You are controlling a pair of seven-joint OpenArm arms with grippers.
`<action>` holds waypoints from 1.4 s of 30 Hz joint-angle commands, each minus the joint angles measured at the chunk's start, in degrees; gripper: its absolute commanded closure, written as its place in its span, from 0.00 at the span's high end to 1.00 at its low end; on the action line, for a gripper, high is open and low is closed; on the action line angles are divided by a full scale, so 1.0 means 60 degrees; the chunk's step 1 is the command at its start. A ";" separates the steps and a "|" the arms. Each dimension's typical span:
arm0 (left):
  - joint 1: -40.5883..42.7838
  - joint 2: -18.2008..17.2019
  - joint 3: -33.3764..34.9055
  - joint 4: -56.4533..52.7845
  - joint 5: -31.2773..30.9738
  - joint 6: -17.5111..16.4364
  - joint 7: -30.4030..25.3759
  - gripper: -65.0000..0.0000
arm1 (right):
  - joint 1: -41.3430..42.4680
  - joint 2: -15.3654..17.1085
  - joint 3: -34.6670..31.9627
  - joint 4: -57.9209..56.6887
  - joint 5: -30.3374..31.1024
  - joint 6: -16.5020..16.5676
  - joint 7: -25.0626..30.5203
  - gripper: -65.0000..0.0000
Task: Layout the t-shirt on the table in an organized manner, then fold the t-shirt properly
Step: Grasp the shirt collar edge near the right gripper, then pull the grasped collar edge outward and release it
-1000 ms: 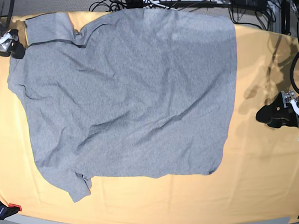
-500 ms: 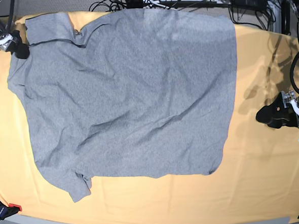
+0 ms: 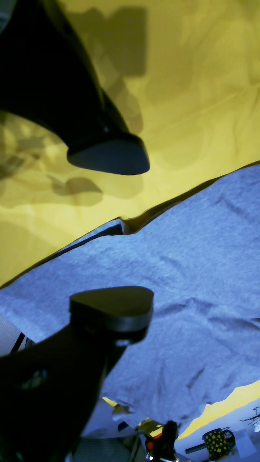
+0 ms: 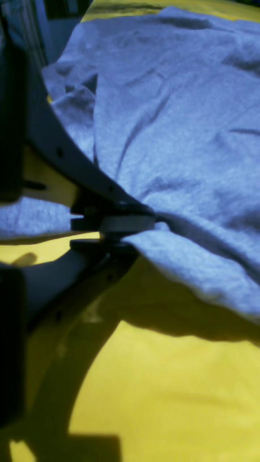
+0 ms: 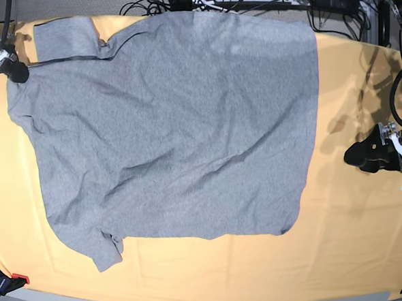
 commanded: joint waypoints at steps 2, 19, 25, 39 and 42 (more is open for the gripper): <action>-0.0208 -0.0244 -0.0095 0.0131 -0.0240 0.0007 -0.0171 0.76 | -0.0029 0.0270 0.0073 0.0514 0.0237 0.0020 0.0107 0.00; -0.0211 -0.0240 -0.0095 0.0131 -0.0304 0.0004 -0.0178 0.76 | 0.0066 0.0291 -0.0197 0.1348 0.2158 0.0020 0.0107 0.35; -0.0208 -0.0240 -0.0095 0.0131 -0.0304 0.0000 -0.0175 0.76 | 0.0372 0.0291 -0.1177 0.1348 0.2158 0.0020 0.0107 0.35; -0.0208 -0.0240 -0.0095 0.0131 -0.0304 -0.0004 -0.0171 0.76 | 0.1657 0.0372 -0.3020 0.1348 0.2158 0.0020 0.0107 0.35; -0.0208 -0.0240 -0.0095 0.0131 -0.0304 0.0000 -0.0168 0.76 | 0.2044 0.0455 -0.3020 0.1348 0.2158 0.0020 0.0107 0.35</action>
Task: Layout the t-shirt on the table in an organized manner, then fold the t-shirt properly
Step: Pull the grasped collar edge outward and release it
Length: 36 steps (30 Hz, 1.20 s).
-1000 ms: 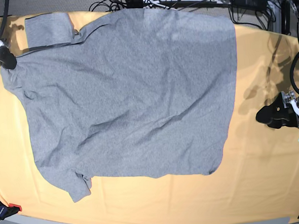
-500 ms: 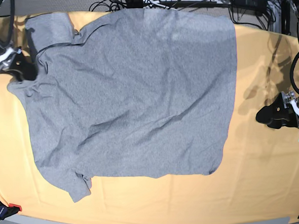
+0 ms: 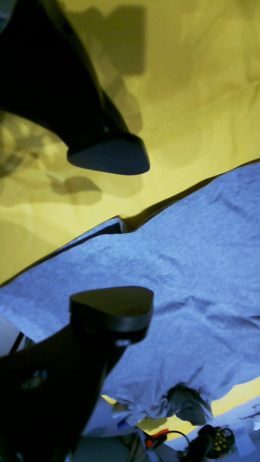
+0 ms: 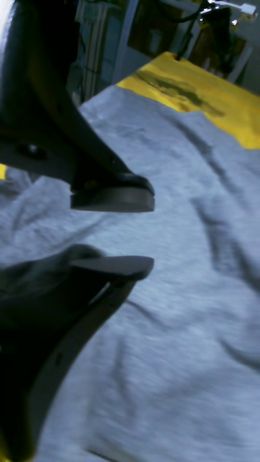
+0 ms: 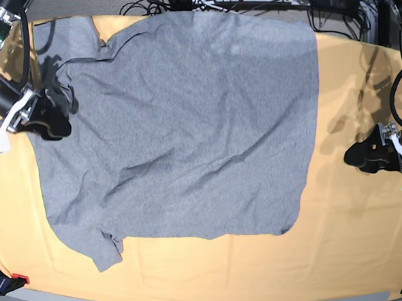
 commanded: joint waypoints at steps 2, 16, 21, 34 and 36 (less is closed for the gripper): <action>-0.0208 -0.0240 -0.0095 0.0131 -0.0235 -0.0004 -0.0171 0.76 | 0.0164 0.0317 0.0055 0.0157 0.0271 0.0020 0.0151 0.35; -0.0182 -0.0240 -0.0095 0.0131 -0.0235 -0.0086 -0.0142 0.76 | -0.3096 0.0667 0.1770 0.2029 0.0271 0.0020 0.0151 0.35; -0.0182 -0.0240 -0.0095 0.0131 -0.0235 -0.0086 -0.0138 0.76 | -0.3781 -0.0011 0.1741 0.1854 -0.0186 0.0020 0.0151 0.45; -0.0182 -0.0240 -0.0095 0.0131 -0.0235 -0.0086 -0.0135 0.76 | -0.3974 -0.0248 0.1741 0.0550 -0.2167 0.0020 0.0151 0.62; -0.0182 -0.0240 -0.0095 0.0131 -0.0235 -0.0086 -0.0135 0.76 | -0.3971 -0.0248 0.1741 0.0331 -0.2229 0.0020 0.0151 0.62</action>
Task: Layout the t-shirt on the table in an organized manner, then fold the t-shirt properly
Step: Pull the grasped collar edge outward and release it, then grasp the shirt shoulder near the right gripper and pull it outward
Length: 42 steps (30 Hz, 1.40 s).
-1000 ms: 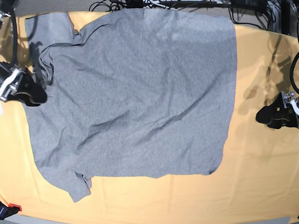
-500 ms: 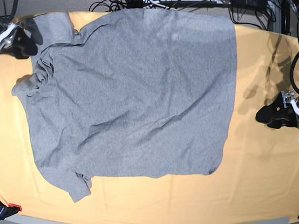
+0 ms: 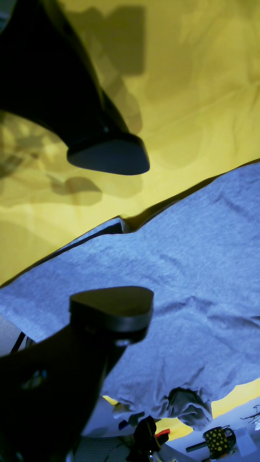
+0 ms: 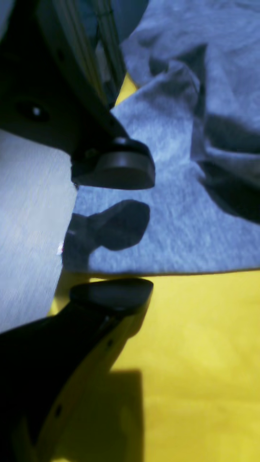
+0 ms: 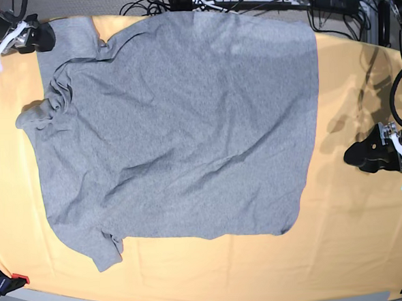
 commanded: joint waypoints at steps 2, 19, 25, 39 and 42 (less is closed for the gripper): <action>-0.0186 -0.0240 -0.0095 0.0131 -0.0235 -0.0049 -0.0168 0.76 | -0.0033 0.0149 0.0084 -0.0182 -0.0350 0.0017 0.0182 0.62; -0.0186 -0.0240 -0.0095 0.0131 -0.0235 -0.0049 -0.0175 0.76 | -0.0033 0.0106 -0.1067 -0.0645 0.1140 0.0017 0.0041 0.59; -0.0186 -0.0240 -0.0095 0.0131 -0.0235 -0.0049 -0.0168 0.76 | -0.0033 0.0142 -0.1468 -0.0619 0.0648 0.0017 0.0041 0.08; -0.0186 -0.0244 -0.0095 0.0131 -0.0235 -0.0049 -0.0164 0.76 | -0.1115 0.0175 -0.1264 0.1891 0.0583 0.0017 0.0041 0.00; -0.0186 -0.0240 -0.0095 0.0131 -0.0235 -0.0049 -0.0168 0.76 | -0.1643 0.0153 -0.1020 0.2663 0.0583 0.0017 0.0041 0.00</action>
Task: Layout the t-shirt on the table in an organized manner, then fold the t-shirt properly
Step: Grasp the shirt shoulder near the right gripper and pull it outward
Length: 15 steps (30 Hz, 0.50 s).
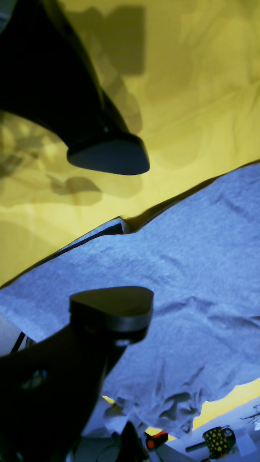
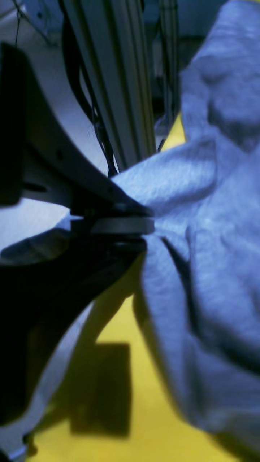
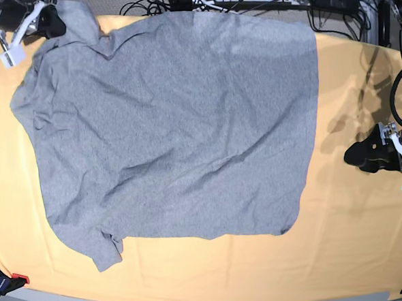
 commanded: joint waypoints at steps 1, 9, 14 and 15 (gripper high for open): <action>-0.0186 -0.0240 -0.0095 0.0131 -0.0235 -0.0046 -0.0168 0.76 | -0.0259 0.0109 0.0186 0.0342 0.0178 0.0017 0.0089 0.00; -0.0186 -0.0244 -0.0095 0.0131 -0.0235 -0.0046 -0.0160 0.76 | -0.1049 -0.0171 0.1548 0.0918 0.0051 0.0017 0.0089 0.00; -0.0186 -0.0244 -0.0095 0.0131 -0.0235 -0.0046 -0.0160 0.76 | -0.1067 -0.1104 0.2182 0.0918 -0.0040 0.0017 0.0089 0.00; -0.0186 -0.0244 -0.0095 0.0131 -0.0235 -0.0046 -0.0160 0.76 | -0.1067 -0.1297 0.2200 0.0918 -0.0022 0.0017 0.0089 0.00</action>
